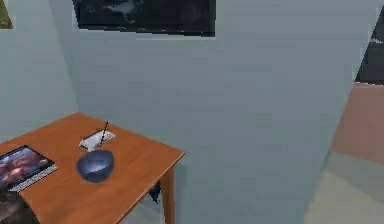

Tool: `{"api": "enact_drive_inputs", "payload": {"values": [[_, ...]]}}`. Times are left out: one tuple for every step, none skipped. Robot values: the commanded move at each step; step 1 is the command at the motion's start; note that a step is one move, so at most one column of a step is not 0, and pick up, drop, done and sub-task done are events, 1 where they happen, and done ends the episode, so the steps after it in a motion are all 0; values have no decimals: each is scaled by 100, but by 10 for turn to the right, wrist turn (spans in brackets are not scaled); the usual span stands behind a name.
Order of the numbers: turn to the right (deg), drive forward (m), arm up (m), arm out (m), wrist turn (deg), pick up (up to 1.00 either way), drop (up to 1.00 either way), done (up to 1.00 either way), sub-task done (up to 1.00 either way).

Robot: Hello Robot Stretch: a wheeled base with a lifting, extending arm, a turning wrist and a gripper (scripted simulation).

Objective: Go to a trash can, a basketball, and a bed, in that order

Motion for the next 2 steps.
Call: {"api": "enact_drive_inputs", "payload": {"values": [[450, 0, 0, 0, 0, 0, 0, 0, 0], [450, 0, 0, 0, 0, 0, 0, 0, 0]]}}
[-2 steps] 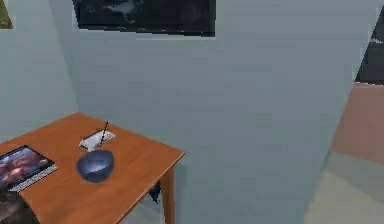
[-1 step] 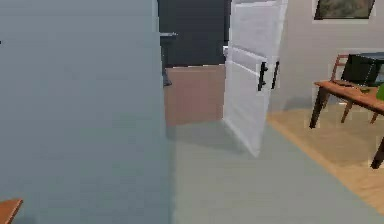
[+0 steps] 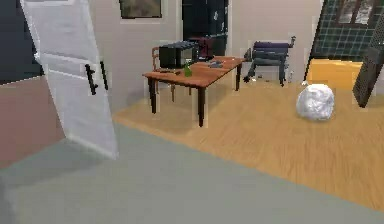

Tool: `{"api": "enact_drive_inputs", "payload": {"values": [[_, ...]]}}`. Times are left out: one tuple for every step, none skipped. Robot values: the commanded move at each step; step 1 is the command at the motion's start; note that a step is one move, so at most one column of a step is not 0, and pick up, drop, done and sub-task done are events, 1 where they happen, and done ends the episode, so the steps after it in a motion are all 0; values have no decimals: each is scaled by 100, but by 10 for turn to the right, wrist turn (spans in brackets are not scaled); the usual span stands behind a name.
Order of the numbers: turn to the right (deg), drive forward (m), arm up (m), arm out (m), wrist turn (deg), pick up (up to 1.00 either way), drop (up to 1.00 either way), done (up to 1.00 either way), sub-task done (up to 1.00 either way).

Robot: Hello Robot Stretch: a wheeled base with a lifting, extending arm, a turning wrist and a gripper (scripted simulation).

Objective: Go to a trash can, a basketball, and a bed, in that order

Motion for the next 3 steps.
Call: {"api": "enact_drive_inputs", "payload": {"values": [[450, 0, 0, 0, 0, 0, 0, 0, 0], [420, 0, 0, 0, 0, 0, 0, 0, 0], [0, 100, 0, 0, 0, 0, 0, 0, 0]]}}
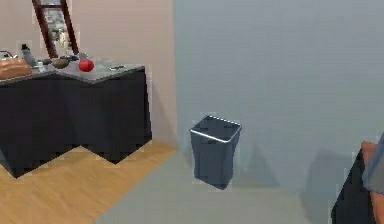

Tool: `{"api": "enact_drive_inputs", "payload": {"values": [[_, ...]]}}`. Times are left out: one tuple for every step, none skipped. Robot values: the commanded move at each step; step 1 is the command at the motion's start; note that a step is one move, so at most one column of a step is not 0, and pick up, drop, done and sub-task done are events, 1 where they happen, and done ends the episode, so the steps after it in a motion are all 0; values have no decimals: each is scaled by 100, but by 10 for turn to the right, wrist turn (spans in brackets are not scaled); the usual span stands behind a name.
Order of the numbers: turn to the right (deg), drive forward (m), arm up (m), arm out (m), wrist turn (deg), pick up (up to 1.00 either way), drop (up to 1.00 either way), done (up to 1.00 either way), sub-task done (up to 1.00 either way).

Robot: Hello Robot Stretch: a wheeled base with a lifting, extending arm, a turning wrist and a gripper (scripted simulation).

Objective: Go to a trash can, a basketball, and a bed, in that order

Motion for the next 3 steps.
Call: {"api": "enact_drive_inputs", "payload": {"values": [[60, 0, 0, 0, 0, 0, 0, 0, 0], [0, 65, 0, 0, 0, 0, 0, 0, 0], [300, 0, 0, 0, 0, 0, 0, 0, 0]]}}
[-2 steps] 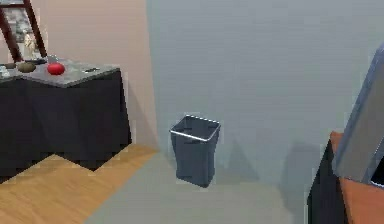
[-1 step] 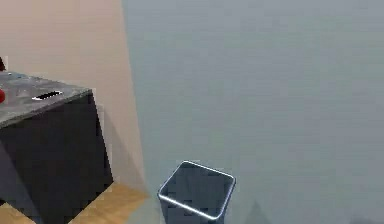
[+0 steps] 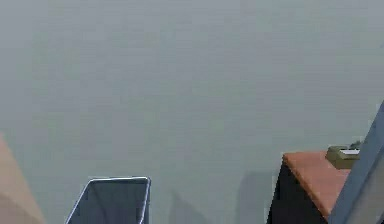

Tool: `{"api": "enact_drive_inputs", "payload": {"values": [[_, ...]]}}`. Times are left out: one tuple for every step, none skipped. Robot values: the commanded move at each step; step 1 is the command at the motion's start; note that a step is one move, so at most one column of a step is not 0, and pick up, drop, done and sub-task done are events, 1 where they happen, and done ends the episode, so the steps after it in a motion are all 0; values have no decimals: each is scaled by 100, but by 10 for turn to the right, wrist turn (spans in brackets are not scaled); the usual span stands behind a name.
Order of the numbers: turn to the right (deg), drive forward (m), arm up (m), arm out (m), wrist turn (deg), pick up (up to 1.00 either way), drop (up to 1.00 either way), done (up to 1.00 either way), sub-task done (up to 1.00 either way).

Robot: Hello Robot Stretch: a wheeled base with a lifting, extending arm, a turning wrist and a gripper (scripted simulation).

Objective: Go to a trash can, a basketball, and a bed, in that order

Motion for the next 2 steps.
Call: {"api": "enact_drive_inputs", "payload": {"values": [[0, 5, 0, 0, 0, 0, 0, 0, 0], [-270, 0, 0, 0, 0, 0, 0, 0, 0]]}}
